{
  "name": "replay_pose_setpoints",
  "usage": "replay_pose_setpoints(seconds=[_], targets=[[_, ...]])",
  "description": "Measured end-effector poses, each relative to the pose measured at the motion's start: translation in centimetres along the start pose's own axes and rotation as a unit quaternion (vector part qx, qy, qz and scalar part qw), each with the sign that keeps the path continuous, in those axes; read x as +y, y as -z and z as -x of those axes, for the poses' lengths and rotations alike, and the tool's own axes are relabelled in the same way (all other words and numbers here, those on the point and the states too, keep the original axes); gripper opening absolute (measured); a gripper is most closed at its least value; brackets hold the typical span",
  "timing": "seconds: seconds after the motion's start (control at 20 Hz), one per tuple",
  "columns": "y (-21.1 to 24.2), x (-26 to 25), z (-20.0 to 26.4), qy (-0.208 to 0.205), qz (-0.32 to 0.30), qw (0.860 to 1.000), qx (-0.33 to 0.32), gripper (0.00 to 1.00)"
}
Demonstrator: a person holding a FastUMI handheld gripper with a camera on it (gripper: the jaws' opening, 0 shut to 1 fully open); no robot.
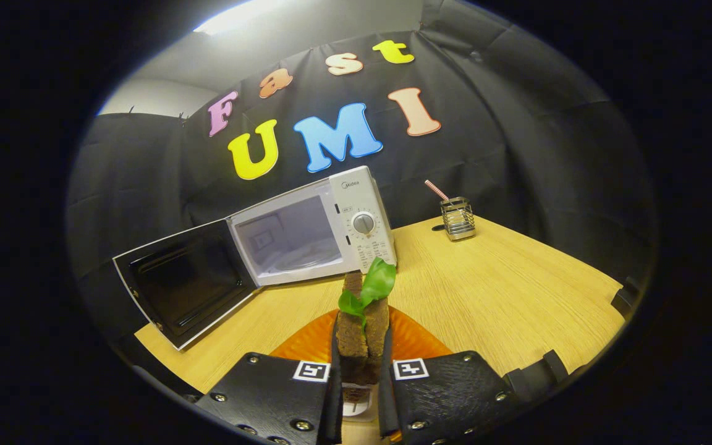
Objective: Open the microwave, put the food inside, and close the microwave door.
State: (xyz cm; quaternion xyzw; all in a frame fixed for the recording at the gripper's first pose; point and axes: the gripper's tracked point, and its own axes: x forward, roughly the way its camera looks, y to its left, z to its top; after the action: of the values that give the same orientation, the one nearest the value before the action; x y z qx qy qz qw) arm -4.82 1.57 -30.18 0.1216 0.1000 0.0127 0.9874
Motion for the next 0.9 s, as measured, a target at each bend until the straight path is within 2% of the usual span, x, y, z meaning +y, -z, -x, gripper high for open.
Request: replay_pose_setpoints(seconds=[0.25,0.45,0.7,0.9], targets=[[-3.1,1.2,0.5,-0.009,-0.002,0.999,-0.031,0.23],[-6.2,3.1,-0.9,-0.024,0.013,0.998,-0.06,0.23],[-8.5,7.1,-4.7,-0.069,-0.045,0.994,-0.069,0.22],[-9.4,8.7,-8.1,-0.074,-0.092,0.99,-0.075,0.23]])
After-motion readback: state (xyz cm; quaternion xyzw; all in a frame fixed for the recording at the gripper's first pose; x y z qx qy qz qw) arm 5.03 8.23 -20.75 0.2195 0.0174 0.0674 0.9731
